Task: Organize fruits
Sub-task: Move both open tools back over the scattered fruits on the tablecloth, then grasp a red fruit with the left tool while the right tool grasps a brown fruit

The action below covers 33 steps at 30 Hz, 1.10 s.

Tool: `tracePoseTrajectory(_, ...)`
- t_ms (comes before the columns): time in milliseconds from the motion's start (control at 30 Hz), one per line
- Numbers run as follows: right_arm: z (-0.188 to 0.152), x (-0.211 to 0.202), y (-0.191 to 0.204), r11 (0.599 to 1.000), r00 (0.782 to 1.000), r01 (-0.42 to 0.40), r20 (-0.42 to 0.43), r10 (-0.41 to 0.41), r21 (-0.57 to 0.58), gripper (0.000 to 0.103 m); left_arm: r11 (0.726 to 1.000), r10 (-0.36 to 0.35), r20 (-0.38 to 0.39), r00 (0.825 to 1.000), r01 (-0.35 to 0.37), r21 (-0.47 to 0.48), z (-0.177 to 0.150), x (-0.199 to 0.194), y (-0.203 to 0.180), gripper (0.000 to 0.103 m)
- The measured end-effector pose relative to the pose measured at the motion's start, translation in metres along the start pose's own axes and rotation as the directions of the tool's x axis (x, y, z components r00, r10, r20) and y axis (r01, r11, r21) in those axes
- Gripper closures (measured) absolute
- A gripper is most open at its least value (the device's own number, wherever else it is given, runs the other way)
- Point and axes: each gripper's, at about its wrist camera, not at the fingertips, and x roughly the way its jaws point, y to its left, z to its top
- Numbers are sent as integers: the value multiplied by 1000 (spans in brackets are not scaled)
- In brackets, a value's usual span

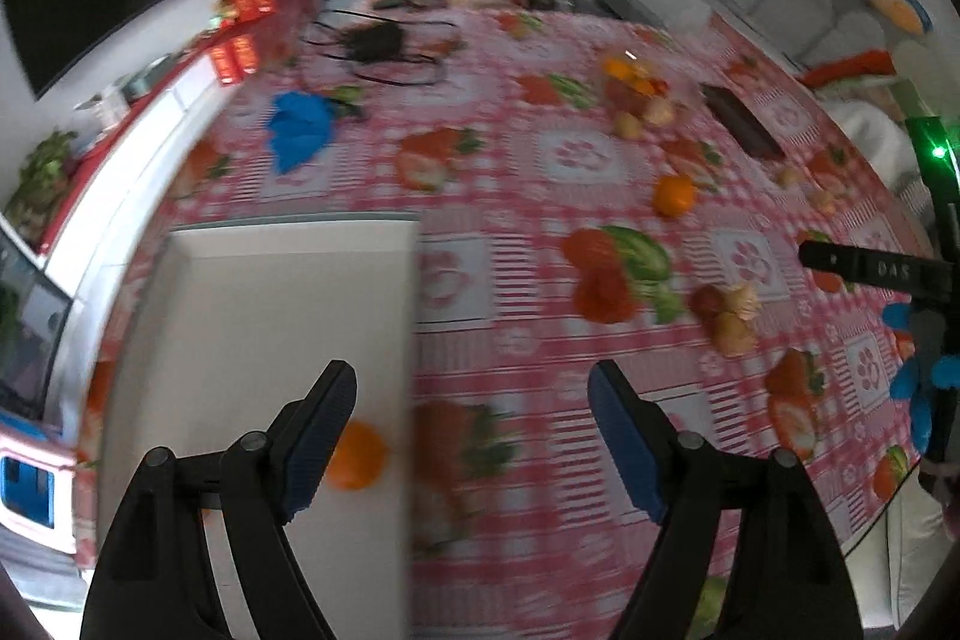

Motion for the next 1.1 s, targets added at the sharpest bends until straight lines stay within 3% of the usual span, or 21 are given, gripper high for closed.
tracePoseTrajectory(167, -3, 21, -71, 991, 997, 72, -44, -67, 109, 2, 998, 11, -15, 1000, -10, 69, 10, 32, -41, 20)
tracePoseTrajectory(300, -1, 29, -98, 984, 996, 86, -39, -81, 157, 2, 998, 16, -45, 999, -14, 61, 16, 60, -53, 20)
tracePoseTrajectory(833, 62, 66, -98, 975, 974, 199, 88, -208, 102, 2, 999, 23, -38, 999, -22, 35, 29, 103, -63, 20)
tracePoseTrajectory(900, 66, 67, -96, 974, 972, 198, 105, -210, 111, 11, 999, 26, -28, 999, -25, 35, 31, 104, -65, 20)
tracePoseTrajectory(967, 71, 66, -93, 975, 970, 193, 128, -206, 108, 40, 999, 29, -20, 999, -28, 32, 32, 105, -66, 21)
tracePoseTrajectory(1000, 72, 66, -91, 977, 971, 188, 131, -201, 104, 46, 999, 30, -15, 999, -29, 29, 32, 105, -66, 21)
tracePoseTrajectory(1067, 72, 64, -87, 979, 972, 182, 131, -193, 90, 73, 1000, 26, -15, 1000, -26, 16, 32, 106, -65, 21)
tracePoseTrajectory(1100, 71, 63, -86, 981, 974, 179, 130, -188, 81, 76, 1000, 20, -17, 1000, -20, 4, 31, 106, -64, 22)
